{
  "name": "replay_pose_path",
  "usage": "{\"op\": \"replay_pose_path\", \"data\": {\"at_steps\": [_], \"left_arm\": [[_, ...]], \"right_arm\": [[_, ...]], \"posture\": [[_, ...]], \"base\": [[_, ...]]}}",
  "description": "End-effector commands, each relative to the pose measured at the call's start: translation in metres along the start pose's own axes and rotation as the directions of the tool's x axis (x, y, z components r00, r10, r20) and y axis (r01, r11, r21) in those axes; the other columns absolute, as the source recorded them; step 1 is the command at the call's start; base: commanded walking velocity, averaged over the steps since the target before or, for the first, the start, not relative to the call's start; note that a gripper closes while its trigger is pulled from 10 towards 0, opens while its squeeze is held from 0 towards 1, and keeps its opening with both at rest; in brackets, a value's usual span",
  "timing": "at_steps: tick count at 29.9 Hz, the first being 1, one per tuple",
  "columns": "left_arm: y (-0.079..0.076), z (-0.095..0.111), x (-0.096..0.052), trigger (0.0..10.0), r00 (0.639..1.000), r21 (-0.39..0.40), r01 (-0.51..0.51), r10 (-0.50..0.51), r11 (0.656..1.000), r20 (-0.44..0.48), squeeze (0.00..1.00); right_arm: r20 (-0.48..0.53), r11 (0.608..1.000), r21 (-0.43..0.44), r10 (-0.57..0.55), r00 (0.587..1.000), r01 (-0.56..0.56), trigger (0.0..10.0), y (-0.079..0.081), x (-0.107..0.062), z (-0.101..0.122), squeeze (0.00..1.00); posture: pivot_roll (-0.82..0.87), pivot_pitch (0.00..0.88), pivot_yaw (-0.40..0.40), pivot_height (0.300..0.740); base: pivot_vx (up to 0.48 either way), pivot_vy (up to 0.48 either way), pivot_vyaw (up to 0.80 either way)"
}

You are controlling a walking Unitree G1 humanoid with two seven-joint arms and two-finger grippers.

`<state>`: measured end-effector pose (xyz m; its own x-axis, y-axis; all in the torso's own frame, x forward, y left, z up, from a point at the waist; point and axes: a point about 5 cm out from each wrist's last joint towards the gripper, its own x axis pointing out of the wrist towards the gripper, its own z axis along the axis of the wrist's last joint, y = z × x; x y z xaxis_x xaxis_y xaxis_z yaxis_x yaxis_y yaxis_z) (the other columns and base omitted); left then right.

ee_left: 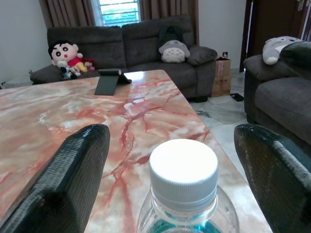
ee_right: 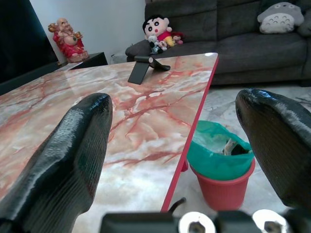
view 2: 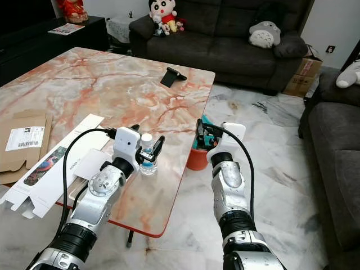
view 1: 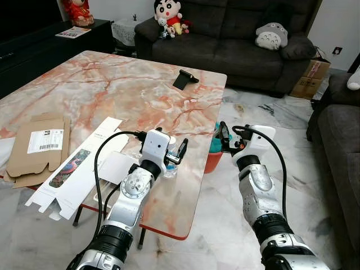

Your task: Picking trash to rubbish bin

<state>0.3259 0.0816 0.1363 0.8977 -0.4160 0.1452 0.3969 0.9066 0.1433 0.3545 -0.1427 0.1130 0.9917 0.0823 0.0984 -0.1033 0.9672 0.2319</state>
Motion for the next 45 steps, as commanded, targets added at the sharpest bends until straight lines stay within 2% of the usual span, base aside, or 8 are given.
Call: {"op": "replay_pose_path", "data": {"at_steps": [1,2,3,4,5,6,45], "left_arm": [[0.0001,0.0036,0.0054,10.0,1.000,-0.001,0.003,-0.003,1.000,0.007,0.00],[0.0002,0.0038,0.0061,10.0,1.000,-0.001,0.003,-0.003,1.000,0.008,0.00],[0.0003,0.0041,0.0069,9.0,1.000,-0.002,0.004,-0.004,1.000,0.010,0.00],[0.0004,0.0044,0.0075,7.1,1.000,-0.004,0.005,-0.005,1.000,0.012,0.00],[0.0003,0.0045,0.0078,3.8,1.000,-0.004,0.006,-0.005,1.000,0.013,0.00],[0.0003,0.0047,0.0082,0.0,1.000,-0.007,0.006,-0.006,1.000,0.016,0.00],[-0.0052,0.0042,0.0103,0.0,0.999,-0.004,0.044,-0.044,0.999,0.010,0.00]], "right_arm": [[0.010,1.000,-0.004,0.000,1.000,0.000,10.0,0.0000,0.0019,0.0027,0.00],[0.010,1.000,-0.003,0.001,1.000,-0.001,10.0,0.0004,0.0019,0.0025,0.00],[0.010,1.000,-0.003,0.002,1.000,-0.002,10.0,0.0008,0.0020,0.0025,0.00],[0.010,1.000,-0.003,0.003,1.000,-0.003,10.0,0.0009,0.0020,0.0026,0.00],[0.011,1.000,-0.004,0.003,1.000,-0.003,10.0,0.0009,0.0022,0.0028,0.00],[0.012,1.000,-0.004,0.003,1.000,-0.003,10.0,0.0007,0.0024,0.0031,0.00],[0.004,1.000,-0.006,0.017,1.000,-0.017,10.0,0.0011,0.0019,0.0021,0.00]], "posture": [[0.13,0.000,-0.061,0.740],[0.13,0.000,-0.061,0.740],[0.13,0.000,-0.061,0.740],[0.13,0.000,-0.061,0.740],[0.13,0.000,-0.061,0.740],[0.13,0.000,-0.061,0.740],[0.12,0.000,-0.059,0.740]], "base": [[0.000,0.000,0.00],[0.000,0.000,0.00],[0.000,0.000,0.00],[0.000,0.000,0.00],[0.000,0.000,0.00],[0.000,0.000,0.00],[0.000,0.000,0.00]]}}
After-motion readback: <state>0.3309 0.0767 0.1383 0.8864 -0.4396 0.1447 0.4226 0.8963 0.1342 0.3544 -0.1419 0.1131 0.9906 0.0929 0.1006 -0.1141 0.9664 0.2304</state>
